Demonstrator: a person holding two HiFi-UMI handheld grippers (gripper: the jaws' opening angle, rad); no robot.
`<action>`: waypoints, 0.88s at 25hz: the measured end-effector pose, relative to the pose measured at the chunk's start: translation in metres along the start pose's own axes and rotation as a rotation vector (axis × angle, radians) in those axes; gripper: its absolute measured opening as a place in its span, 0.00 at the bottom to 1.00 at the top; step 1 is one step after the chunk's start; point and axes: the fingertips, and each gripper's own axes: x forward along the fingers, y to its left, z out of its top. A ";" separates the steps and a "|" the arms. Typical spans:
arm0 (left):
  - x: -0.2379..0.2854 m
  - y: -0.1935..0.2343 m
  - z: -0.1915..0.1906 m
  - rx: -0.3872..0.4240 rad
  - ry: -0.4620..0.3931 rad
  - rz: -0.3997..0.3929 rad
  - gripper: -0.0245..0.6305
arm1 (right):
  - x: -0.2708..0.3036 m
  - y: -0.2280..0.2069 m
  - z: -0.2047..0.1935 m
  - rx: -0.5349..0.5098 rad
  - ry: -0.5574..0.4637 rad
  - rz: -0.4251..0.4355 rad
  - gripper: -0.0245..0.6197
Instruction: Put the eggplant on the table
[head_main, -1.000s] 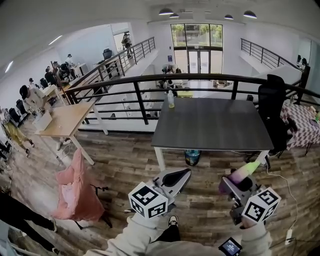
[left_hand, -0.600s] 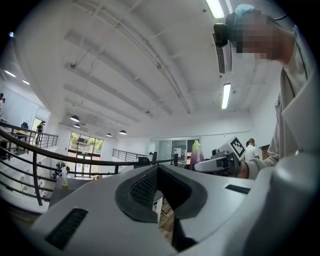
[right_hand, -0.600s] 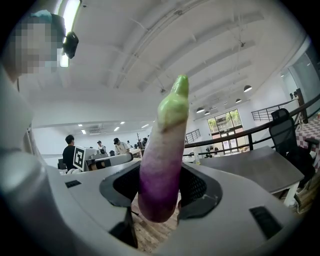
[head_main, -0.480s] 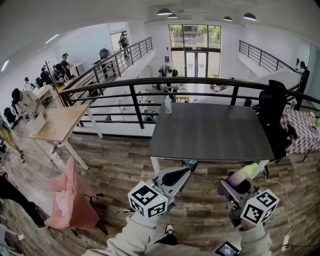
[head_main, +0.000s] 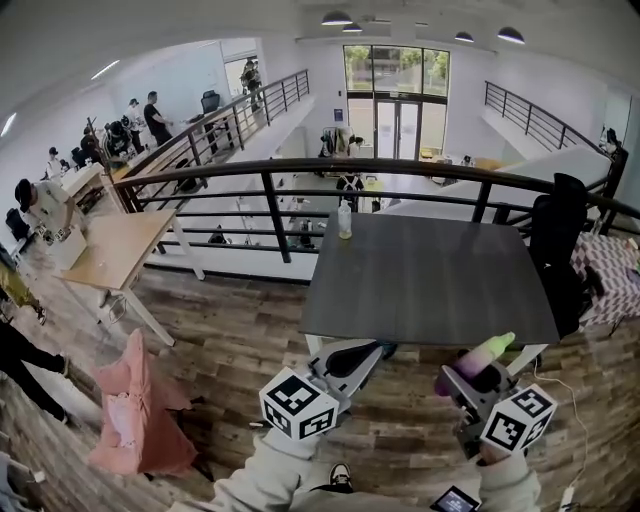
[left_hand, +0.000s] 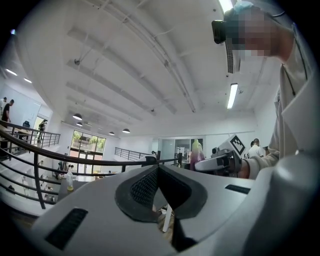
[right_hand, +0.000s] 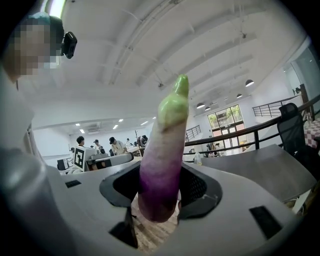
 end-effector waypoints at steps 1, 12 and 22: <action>0.002 0.008 -0.002 0.004 0.002 -0.001 0.04 | 0.008 -0.003 0.000 0.000 0.001 -0.004 0.38; 0.041 0.088 -0.008 -0.003 0.015 -0.050 0.04 | 0.072 -0.048 0.021 0.027 -0.010 -0.068 0.38; 0.069 0.125 -0.026 -0.055 0.040 -0.046 0.04 | 0.107 -0.081 0.021 0.037 0.024 -0.061 0.38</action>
